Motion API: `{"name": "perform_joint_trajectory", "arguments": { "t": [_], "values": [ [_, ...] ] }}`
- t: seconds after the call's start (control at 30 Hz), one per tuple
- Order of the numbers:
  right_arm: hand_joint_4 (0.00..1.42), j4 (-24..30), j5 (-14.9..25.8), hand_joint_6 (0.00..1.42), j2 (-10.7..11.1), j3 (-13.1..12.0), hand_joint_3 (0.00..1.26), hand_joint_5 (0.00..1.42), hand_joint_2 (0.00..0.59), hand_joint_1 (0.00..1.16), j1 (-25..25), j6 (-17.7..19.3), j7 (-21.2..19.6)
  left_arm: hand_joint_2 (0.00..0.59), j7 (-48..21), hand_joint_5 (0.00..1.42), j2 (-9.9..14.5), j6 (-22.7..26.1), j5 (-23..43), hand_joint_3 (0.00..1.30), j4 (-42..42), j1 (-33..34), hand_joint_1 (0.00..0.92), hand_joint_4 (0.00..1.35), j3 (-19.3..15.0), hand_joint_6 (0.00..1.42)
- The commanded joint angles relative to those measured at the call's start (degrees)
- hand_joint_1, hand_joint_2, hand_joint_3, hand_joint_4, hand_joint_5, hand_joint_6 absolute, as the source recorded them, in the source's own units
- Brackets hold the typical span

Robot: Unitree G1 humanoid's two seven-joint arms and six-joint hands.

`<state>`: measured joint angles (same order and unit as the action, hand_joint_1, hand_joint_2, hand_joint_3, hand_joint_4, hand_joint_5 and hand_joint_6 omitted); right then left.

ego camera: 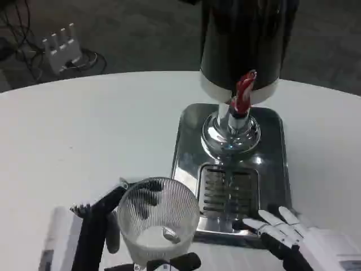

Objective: Grasp the cup under the faucet to collect the drink, then remove the cup.

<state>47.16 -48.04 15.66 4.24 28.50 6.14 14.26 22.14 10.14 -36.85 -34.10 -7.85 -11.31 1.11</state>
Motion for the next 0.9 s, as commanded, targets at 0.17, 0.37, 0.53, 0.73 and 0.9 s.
{"name": "perform_joint_trajectory", "arguments": {
  "t": [0.17,0.37,0.53,0.73,0.9],
  "values": [
    [0.09,0.95,0.06,0.0,-0.16,0.42,0.22,0.01,0.442,0.47,1.03,0.6,-0.26,0.033,0.37,1.17,-0.16,-1.04,0.4,0.82,-1.22,-0.23,0.579,0.97,0.02,1.25],
    [0.09,0.96,-0.14,0.0,-0.35,1.02,0.21,0.01,0.442,0.47,0.84,0.52,-0.38,0.033,0.48,1.17,0.06,-1.18,0.14,0.82,-1.44,-0.71,0.579,0.97,-0.17,1.25],
    [0.09,1.13,-0.3,0.0,-0.71,1.31,0.2,0.01,0.442,0.47,1.75,0.58,-0.64,0.033,0.42,1.17,-0.01,-0.98,-0.05,0.82,-1.33,-0.51,0.579,0.97,0.02,1.25],
    [0.09,1.67,0.44,0.0,-1.33,0.66,0.2,0.01,0.442,0.47,3.48,0.92,-1.81,0.033,1.81,1.17,0.36,-0.97,-2.53,0.82,0.23,0.34,0.579,0.98,-0.14,1.25],
    [0.09,2.11,0.46,0.0,-1.54,0.32,0.2,0.01,0.442,0.47,4.01,0.76,-1.82,0.038,4.25,1.18,1.72,-0.49,-6.83,0.82,4.46,4.97,0.577,0.97,0.03,1.26]
  ]
}}
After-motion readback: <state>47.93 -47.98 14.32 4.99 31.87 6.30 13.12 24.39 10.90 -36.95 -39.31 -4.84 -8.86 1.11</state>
